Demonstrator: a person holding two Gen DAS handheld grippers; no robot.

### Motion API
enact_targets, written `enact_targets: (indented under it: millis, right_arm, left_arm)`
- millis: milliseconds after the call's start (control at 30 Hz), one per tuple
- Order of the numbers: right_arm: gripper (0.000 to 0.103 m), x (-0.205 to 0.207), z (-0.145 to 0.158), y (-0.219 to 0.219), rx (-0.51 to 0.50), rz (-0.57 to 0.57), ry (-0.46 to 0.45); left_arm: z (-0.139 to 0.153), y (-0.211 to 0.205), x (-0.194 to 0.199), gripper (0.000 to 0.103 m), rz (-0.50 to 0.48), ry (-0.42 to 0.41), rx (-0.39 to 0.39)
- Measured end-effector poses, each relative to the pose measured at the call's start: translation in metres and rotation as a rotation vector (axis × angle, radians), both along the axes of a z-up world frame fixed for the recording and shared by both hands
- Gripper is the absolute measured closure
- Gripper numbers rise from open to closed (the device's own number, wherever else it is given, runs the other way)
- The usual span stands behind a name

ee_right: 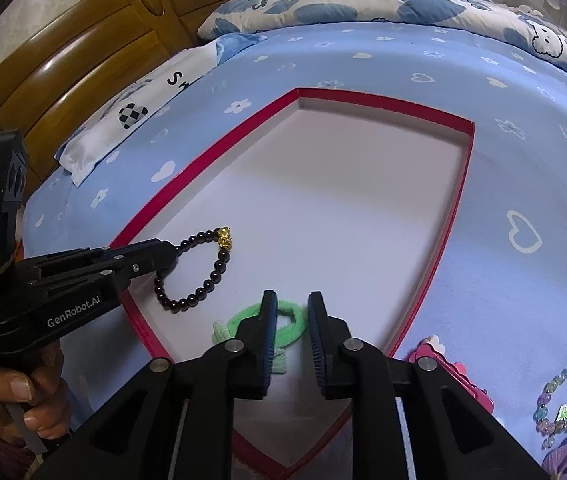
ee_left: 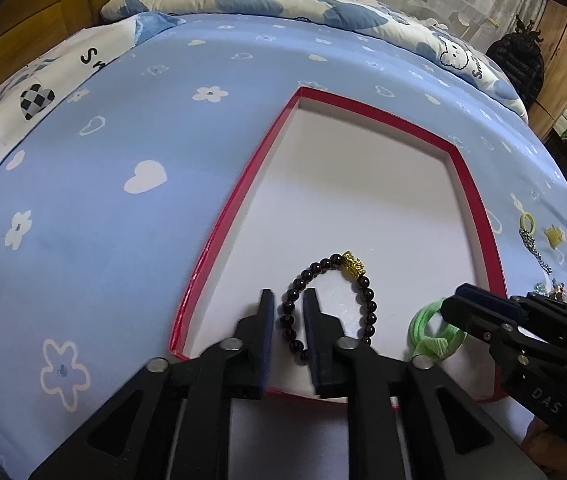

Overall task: Organize jewelry
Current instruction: 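Carry both items into the red tray and open both tools, then grasp the yellow hair tie with left tool while right tool grasps yellow clip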

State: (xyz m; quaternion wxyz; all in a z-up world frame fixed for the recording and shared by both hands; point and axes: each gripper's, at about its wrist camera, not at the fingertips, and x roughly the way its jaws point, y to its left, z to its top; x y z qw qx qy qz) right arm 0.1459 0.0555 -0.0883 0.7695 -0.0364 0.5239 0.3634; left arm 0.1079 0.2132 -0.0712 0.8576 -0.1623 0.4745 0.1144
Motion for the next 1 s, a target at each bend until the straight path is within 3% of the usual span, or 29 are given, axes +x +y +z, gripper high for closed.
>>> enact_targets:
  millis: [67,233,400,800,1000]
  right_arm:
    - [0.072,-0.002,0.004,-0.002,0.009,-0.005,-0.007]
    - [0.071,-0.003,0.015,-0.018,0.043,-0.040,-0.024]
    - [0.066,-0.003,0.032,-0.050,0.084,-0.113,-0.050]
    - [0.048,0.005,0.059,-0.153,0.108,-0.341,-0.105]
    - [0.047,0.007,0.063,-0.202,0.103,-0.446,-0.124]
  left_arm:
    - [0.003,0.000,-0.004,0.084,0.003,-0.006,0.006]
    - [0.015,-0.002,-0.018,0.081,0.011,-0.043,-0.009]
    - [0.033,-0.010,-0.028,0.058,0.011,-0.096,-0.027]
    - [0.063,-0.052,-0.032,0.042,-0.082,-0.178,-0.065]
    - [0.066,-0.071,-0.021,0.039,-0.138,-0.174,-0.074]
